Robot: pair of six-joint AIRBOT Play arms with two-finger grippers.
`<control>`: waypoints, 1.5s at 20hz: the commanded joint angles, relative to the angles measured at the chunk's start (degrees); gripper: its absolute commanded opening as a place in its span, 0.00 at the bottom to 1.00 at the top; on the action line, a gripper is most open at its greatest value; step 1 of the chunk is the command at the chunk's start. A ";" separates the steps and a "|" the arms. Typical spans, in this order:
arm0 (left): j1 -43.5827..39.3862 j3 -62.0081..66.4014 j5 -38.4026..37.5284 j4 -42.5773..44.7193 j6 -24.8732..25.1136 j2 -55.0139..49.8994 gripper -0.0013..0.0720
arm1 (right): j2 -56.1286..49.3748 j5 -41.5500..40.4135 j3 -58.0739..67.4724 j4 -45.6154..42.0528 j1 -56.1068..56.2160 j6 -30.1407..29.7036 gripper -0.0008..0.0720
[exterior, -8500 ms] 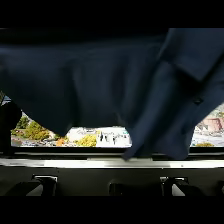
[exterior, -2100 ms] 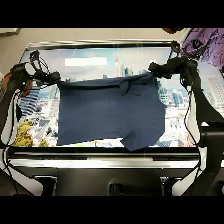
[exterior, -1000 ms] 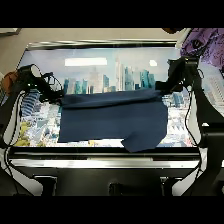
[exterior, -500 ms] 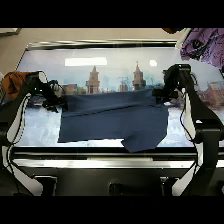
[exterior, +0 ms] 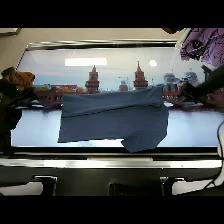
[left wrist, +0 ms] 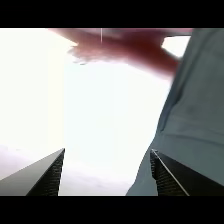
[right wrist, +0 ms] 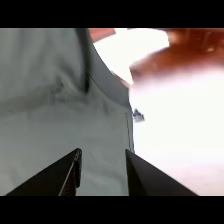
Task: Fold the clothes and pants, and hang the long-sleeved shirts on hangers.
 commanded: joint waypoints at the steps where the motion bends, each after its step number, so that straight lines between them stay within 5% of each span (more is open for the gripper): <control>1: 8.74 -21.31 10.58 -12.96 0.07 14.64 0.86 | 10.99 0.98 -21.75 8.13 -7.96 -3.41 0.49; 4: 13.35 -36.59 14.62 -24.26 3.91 21.94 0.86 | 18.80 2.86 -39.67 9.49 -7.76 -4.79 0.50; 8: 13.49 -42.62 14.40 -26.25 4.48 23.02 0.86 | 24.37 6.23 -53.44 10.51 -7.76 -5.49 0.50; 23: 13.40 -42.75 14.38 -27.74 3.78 22.97 0.86 | 24.44 18.14 -69.37 21.11 -7.76 -8.76 0.49; 28: 13.40 -42.75 14.38 -27.71 3.78 22.97 0.86 | 22.71 21.86 -69.57 23.56 -7.76 -8.87 0.32; 30: 13.57 -42.75 14.38 -27.69 3.82 22.97 0.86 | 22.71 22.38 -69.57 23.61 -7.76 -9.92 0.06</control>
